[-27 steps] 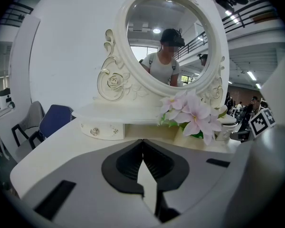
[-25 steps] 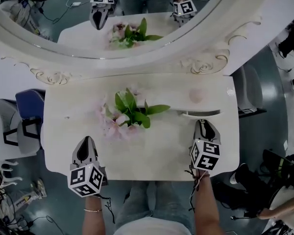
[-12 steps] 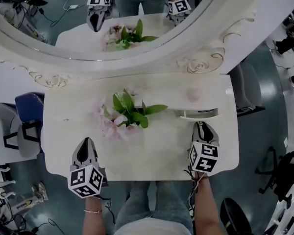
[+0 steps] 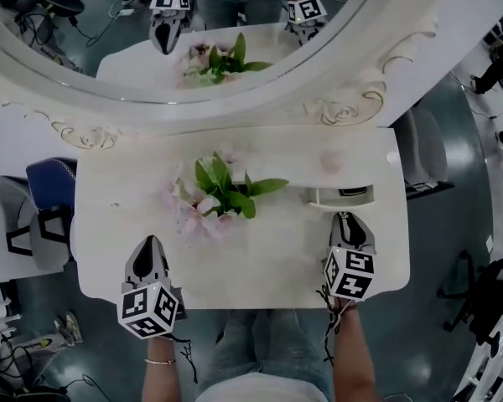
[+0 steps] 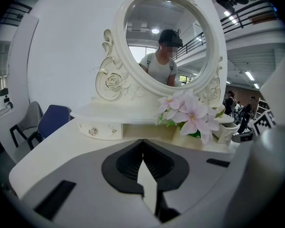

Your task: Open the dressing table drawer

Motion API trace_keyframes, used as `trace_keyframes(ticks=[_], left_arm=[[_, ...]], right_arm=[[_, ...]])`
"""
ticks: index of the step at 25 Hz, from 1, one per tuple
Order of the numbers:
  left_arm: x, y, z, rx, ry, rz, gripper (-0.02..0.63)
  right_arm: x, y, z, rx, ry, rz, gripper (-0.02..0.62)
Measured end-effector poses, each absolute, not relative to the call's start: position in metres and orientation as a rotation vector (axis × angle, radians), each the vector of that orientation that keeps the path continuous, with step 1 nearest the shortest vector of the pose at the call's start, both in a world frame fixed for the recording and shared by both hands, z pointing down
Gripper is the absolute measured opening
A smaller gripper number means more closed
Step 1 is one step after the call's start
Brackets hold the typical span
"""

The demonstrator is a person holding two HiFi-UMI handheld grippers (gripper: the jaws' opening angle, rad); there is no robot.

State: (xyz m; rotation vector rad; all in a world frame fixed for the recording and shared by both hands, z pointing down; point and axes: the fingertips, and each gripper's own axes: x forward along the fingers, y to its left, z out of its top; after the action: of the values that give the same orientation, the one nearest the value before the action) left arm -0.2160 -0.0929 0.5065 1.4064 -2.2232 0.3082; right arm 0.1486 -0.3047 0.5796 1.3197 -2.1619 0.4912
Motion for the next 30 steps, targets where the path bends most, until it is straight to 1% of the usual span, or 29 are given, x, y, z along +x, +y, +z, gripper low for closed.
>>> trace_keyframes(ticks=[30], left_arm=[[-0.215,-0.091,0.509,1.415,-2.214,0.313,0.018]], right_arm=[[0.156,-0.288,0.580,1.335,-2.157,0.520,0.101]])
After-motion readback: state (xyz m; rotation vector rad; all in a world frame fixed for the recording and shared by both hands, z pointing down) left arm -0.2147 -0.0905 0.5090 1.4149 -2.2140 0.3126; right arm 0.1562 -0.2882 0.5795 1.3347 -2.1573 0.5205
